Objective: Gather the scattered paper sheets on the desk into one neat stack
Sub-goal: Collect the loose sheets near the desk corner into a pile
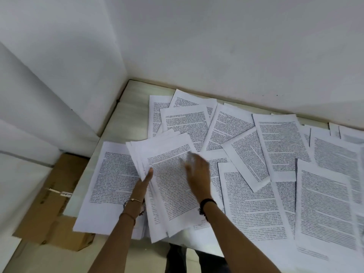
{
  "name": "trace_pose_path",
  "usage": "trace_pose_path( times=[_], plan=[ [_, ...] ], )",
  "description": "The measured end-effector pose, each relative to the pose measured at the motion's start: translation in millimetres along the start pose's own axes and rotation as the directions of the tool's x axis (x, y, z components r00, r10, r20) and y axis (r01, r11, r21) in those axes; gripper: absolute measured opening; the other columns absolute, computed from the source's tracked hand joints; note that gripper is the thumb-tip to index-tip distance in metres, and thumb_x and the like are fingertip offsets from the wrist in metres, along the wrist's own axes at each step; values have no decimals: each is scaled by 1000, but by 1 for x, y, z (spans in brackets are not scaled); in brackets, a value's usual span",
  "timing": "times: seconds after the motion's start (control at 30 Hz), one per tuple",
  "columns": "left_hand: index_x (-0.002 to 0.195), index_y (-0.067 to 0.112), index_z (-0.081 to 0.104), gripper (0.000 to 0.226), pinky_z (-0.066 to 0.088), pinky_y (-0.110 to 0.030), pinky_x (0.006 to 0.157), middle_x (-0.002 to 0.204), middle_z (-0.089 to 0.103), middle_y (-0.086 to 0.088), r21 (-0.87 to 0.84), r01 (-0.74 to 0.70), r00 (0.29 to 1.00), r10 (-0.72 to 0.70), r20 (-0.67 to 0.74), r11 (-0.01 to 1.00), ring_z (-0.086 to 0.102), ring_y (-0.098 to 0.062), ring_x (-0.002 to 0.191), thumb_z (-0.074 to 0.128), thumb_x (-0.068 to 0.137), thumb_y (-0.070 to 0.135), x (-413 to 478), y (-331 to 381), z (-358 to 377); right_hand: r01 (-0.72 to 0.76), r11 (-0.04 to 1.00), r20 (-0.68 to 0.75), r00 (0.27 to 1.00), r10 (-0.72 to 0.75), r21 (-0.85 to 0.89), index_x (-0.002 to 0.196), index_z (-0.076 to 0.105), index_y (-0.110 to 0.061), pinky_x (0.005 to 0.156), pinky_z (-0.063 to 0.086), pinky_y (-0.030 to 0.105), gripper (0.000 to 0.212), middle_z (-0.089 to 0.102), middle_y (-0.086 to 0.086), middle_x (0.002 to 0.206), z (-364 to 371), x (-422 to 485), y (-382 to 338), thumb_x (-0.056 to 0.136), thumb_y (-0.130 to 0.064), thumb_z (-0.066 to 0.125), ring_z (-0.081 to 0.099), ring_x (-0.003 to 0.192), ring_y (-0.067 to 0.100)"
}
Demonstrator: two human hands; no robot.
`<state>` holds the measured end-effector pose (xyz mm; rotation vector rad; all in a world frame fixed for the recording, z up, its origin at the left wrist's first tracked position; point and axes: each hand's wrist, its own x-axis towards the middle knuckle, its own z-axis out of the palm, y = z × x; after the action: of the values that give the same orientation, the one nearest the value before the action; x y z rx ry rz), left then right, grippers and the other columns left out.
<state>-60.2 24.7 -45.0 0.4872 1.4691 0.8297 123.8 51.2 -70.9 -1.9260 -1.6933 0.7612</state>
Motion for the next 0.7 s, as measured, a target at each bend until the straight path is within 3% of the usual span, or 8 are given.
trace_pose_path(
  times=[0.03,0.1,0.17,0.23,0.33,0.4,0.57,0.7],
  plan=[
    [127,23,46,119,35,-27,101,116,55,8,7,-14,1000,14,21,1000,53,-13,107,71,25,80,0,-1,0,-143,984,-110,985,131,-109,135,45,-15,104,39,40,50,49,6,137,-7,-1,15,95,-44,50,45,123,24],
    [125,16,51,93,35,-27,102,122,57,0,19,9,999,-10,48,1000,54,-17,114,82,48,57,4,-5,2,-253,946,-44,967,250,-200,137,40,-11,96,43,43,52,42,13,137,-13,-5,26,92,-34,55,43,122,30],
    [126,6,52,54,37,-29,103,129,56,-11,61,31,999,-32,14,998,54,-23,117,72,78,20,11,-13,5,-113,990,164,978,126,-81,145,29,-12,97,46,44,55,37,15,140,-8,-8,22,94,-21,50,41,125,31],
    [127,-2,50,46,39,-33,103,131,54,-17,127,51,998,-47,-32,991,53,-30,119,63,84,4,17,-22,7,-27,999,306,952,17,26,150,22,-13,105,41,45,55,35,15,145,0,-10,14,99,-21,42,36,132,30],
    [121,-11,52,37,43,-34,92,117,59,-22,186,75,980,-37,-196,980,55,-39,115,58,86,-1,19,-18,0,-115,989,95,990,106,94,140,40,-13,99,41,40,44,46,13,136,-4,-12,13,101,-34,38,41,124,30],
    [118,-12,53,33,43,-35,88,111,60,-21,241,51,950,27,-310,969,56,-42,112,56,87,-1,22,-9,-16,-222,973,-93,972,217,-57,139,41,-8,102,39,44,48,44,17,139,-11,-18,23,97,-32,46,38,126,33],
    [134,-5,42,45,37,-45,102,134,48,-28,371,62,818,166,-551,927,47,-43,122,49,91,8,16,13,-61,-167,908,250,928,277,-385,151,-9,-7,112,3,63,110,-16,18,157,-6,-41,25,81,-60,58,-11,145,41],
    [139,-2,36,46,31,-45,106,141,41,-29,407,72,769,209,-604,911,39,-44,129,44,95,8,2,23,-74,-82,896,304,924,233,-436,151,-9,-7,106,2,72,108,-14,22,157,10,-48,10,78,-52,57,-12,143,47]
  ],
)
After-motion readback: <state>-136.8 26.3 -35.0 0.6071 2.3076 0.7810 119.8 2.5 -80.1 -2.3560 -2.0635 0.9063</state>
